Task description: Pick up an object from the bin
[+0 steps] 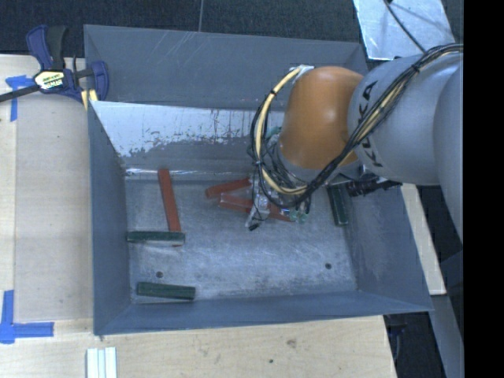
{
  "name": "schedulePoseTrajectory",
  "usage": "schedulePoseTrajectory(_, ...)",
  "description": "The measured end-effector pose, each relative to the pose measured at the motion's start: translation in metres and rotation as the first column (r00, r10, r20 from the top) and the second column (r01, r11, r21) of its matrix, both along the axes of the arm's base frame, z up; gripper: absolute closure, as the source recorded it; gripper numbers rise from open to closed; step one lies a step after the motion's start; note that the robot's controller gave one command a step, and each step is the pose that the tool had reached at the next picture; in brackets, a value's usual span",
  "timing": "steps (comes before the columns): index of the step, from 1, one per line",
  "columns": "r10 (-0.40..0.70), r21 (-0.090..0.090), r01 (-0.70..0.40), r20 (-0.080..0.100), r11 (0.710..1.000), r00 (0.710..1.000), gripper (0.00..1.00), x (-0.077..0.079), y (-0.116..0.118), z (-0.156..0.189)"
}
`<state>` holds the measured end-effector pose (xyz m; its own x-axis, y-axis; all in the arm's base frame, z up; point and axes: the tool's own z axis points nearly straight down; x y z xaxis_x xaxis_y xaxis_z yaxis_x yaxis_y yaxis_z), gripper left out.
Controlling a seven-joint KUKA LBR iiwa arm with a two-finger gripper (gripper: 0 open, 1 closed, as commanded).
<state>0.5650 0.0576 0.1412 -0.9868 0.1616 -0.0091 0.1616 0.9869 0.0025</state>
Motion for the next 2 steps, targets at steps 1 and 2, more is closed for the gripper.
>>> schedulePoseTrajectory(1,0.002,-0.001,-0.002,-0.005,1.000,1.000,1.00,0.001,0.000,0.002)
schedulePoseTrajectory(2,0.004,0.000,-0.004,-0.003,1.000,1.000,1.00,0.002,0.000,0.026)
